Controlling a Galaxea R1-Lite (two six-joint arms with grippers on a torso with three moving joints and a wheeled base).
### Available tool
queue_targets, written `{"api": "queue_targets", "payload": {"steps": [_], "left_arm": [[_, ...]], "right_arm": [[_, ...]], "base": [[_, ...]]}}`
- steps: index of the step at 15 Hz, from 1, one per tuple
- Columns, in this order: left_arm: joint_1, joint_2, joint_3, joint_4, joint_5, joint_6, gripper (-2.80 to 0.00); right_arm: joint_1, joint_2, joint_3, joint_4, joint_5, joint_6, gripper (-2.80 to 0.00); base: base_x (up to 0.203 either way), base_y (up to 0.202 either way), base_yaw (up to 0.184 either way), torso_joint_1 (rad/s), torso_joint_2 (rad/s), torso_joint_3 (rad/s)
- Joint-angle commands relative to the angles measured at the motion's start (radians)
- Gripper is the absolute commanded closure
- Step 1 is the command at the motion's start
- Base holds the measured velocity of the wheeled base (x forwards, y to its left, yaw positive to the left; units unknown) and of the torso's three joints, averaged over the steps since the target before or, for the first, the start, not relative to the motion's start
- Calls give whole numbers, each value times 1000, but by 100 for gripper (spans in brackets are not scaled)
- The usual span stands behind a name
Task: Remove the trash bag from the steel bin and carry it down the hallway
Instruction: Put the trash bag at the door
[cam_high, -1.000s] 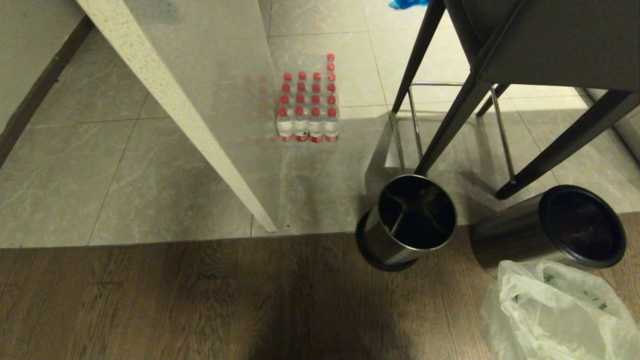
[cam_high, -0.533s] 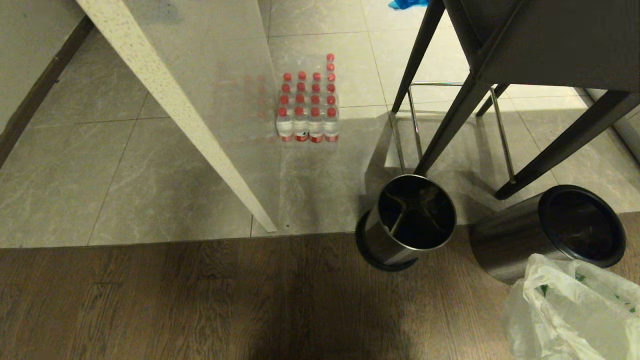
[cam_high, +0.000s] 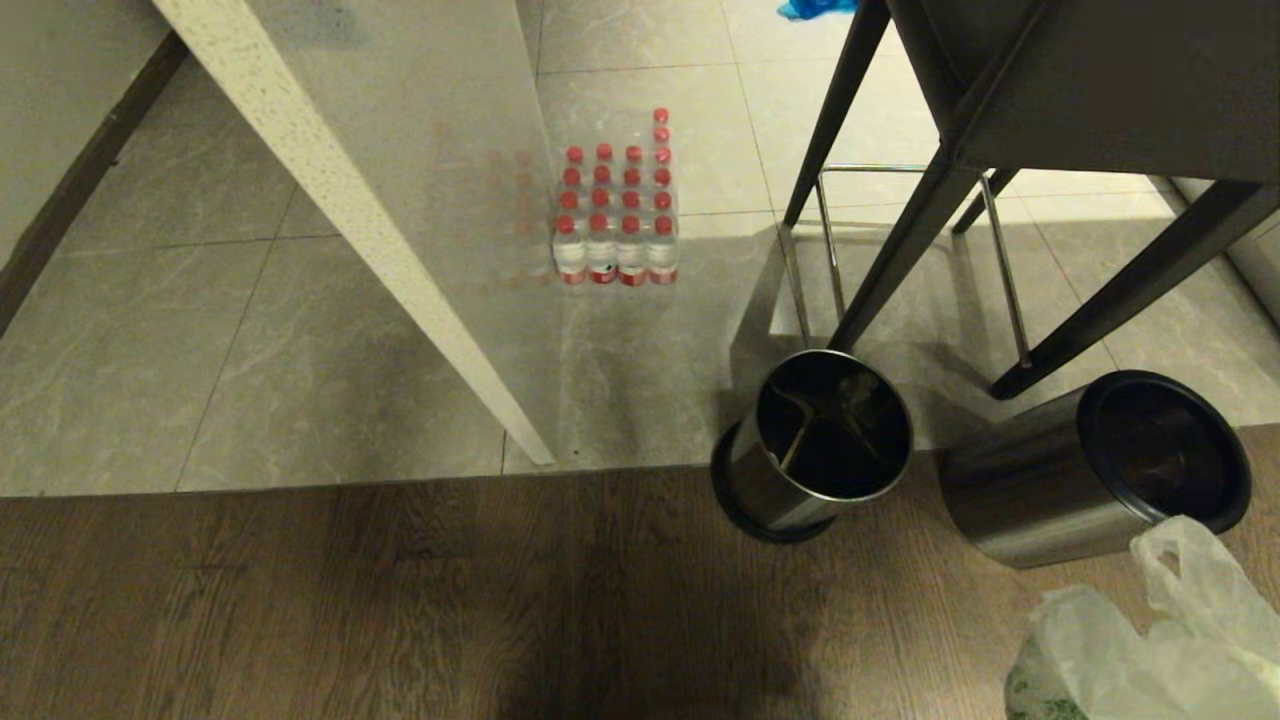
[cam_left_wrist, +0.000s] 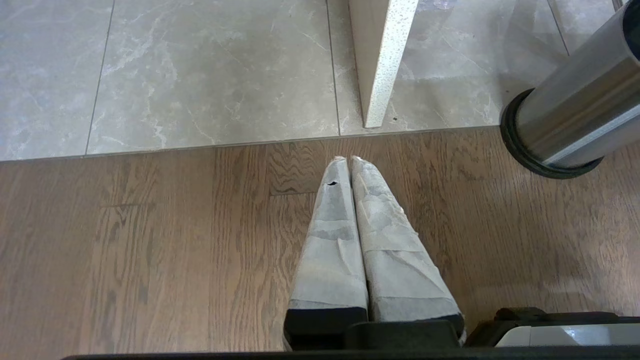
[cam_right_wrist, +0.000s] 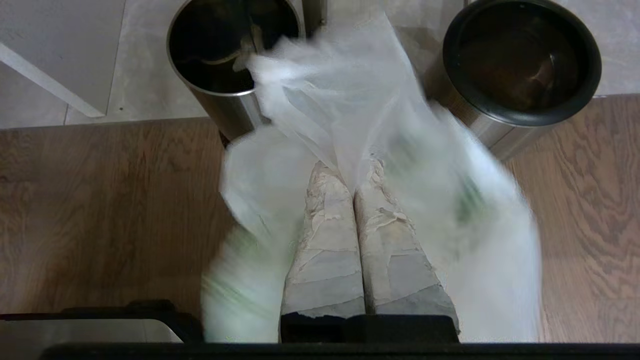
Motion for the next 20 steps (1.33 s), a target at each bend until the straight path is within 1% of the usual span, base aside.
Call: {"api": "queue_targets", "payload": {"steps": [1, 10, 20], "left_arm": [[1, 0, 0, 0, 0, 0, 0], [1, 1, 0, 0, 0, -3, 0], [1, 1, 0, 0, 1, -5, 0]], "right_arm": [[0, 4, 0, 0, 0, 0, 0], [0, 4, 0, 0, 0, 0, 0], [0, 4, 0, 0, 0, 0, 0]], "base": [[0, 0, 0, 0, 0, 0], [0, 0, 0, 0, 0, 0], [0, 0, 0, 2, 2, 176]]}}
